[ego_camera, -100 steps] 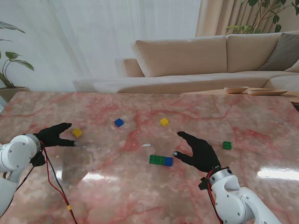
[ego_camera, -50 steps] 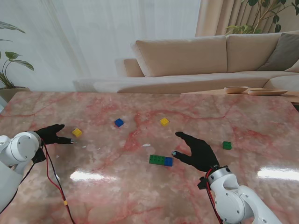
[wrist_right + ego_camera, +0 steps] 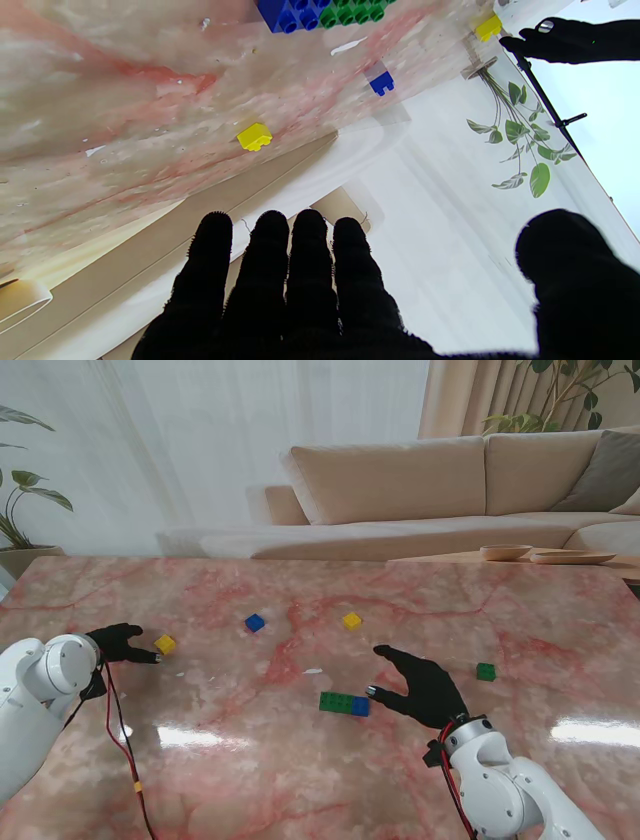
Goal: Build a two-level staggered structure with toy bricks
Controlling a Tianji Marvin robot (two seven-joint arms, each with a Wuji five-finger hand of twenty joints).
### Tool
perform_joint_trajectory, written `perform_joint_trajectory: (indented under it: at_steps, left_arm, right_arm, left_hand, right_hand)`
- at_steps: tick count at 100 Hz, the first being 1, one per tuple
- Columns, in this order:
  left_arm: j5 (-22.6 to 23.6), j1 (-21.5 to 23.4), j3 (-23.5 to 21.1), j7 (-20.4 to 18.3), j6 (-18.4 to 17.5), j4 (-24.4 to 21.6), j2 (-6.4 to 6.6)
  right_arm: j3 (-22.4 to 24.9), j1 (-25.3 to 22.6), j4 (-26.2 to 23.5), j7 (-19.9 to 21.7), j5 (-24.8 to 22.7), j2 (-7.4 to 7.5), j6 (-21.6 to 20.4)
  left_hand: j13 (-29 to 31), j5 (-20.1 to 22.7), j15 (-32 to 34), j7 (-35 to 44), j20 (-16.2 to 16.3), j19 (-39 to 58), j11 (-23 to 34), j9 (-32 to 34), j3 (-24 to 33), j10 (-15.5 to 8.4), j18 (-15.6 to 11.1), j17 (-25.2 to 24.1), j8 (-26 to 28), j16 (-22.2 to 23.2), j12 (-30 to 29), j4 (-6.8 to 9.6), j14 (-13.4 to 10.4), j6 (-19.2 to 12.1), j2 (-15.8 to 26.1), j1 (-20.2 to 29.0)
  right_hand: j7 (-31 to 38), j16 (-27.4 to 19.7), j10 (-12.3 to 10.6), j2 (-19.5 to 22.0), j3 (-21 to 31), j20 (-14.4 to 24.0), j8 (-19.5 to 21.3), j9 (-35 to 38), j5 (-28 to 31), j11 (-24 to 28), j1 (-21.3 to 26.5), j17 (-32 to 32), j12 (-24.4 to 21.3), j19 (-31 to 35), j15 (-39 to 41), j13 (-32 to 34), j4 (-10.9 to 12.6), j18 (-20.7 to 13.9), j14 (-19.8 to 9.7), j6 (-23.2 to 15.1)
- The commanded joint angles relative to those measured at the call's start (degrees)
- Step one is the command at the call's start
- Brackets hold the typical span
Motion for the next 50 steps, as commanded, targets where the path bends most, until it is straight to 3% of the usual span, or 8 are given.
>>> perform_joint_trajectory:
  at_steps: [1,14,26,29,50]
  left_arm:
    - [0.3,-0.7,0.7,0.1,0.0,0.6,-0.22]
    - [0.5,-2.0,2.6,0.6,0.0,2.1,-0.26]
    - [0.3,-3.0,4.3,2.3,0.1,3.8,-0.49]
    - [0.2,-3.2,4.7,2.9,0.3,4.1,-0.58]
    - [-0.5,-4.2,7.2,8.5,0.2,6.9,-1.44]
  right_arm:
    - [0.1,-0.6,0.0,1.2,0.0,0.14,0.4]
    - [0.1,-0.7,0.0,1.2,0.1,0.13,0.5]
    - [0.1,-0.7,-0.1,1.4,0.2,0.16,0.4]
    - [0.1,-0.7,-0.1,1.6,0.2,0.2,0.4]
    - [0.1,-0.8,-0.3,1.9,0.1,0.26,0.4]
  left_hand:
    - [-2.9,-2.1,1.1,3.5,1.8,1.1,1.0,-0.3,1.5,-0.6,0.6,-0.9,3.4,1.3,1.2,-1.94,1.1,-2.0,-2.2,-1.2]
    - [-2.9,-2.6,1.6,6.5,6.0,3.3,1.8,-0.1,4.1,-1.1,1.6,-1.7,6.6,2.7,2.1,-2.33,1.1,-3.6,-3.7,-1.7]
    - [-2.6,-2.5,2.2,8.2,7.6,3.6,2.8,0.7,6.4,-1.4,1.8,-1.7,8.1,3.6,2.5,-2.69,1.2,-4.4,-4.9,-2.0]
    - [-2.4,-2.4,2.7,9.0,9.0,3.4,3.7,0.9,10.0,-1.3,1.9,-1.8,8.8,4.1,2.6,-3.37,1.3,-4.2,-5.9,-3.4]
    - [-0.9,-2.4,7.0,18.5,14.3,5.9,9.3,2.8,15.9,-1.5,2.5,-2.2,12.7,5.5,3.2,-4.41,1.9,-5.4,-8.5,-4.9]
  right_hand:
    - [0.3,-0.1,-1.1,-0.6,0.0,-0.8,-0.7,1.0,0.0,0.1,0.1,-0.8,0.7,0.9,0.0,0.3,2.0,-0.7,-0.1,-1.2]
    - [0.3,-0.1,-1.0,-0.7,0.1,-0.8,-0.7,1.1,0.0,0.1,0.1,-0.8,0.8,0.9,0.0,0.4,1.9,-0.7,-0.1,-1.2]
    - [0.4,-0.1,-1.1,-0.7,0.2,-0.8,-0.6,1.3,0.2,0.1,0.1,-0.7,0.9,0.9,0.0,0.4,1.9,-0.7,-0.2,-1.2]
    - [0.4,-0.1,-1.0,-0.7,0.2,-0.8,-0.6,1.2,0.2,0.1,0.1,-0.7,0.9,0.9,0.0,0.3,1.9,-0.7,-0.1,-1.3]
    - [0.5,-0.1,-1.1,-0.6,0.3,-0.8,-0.7,1.5,0.4,0.1,0.1,-0.6,1.0,1.0,0.0,0.4,1.8,-0.7,-0.2,-1.3]
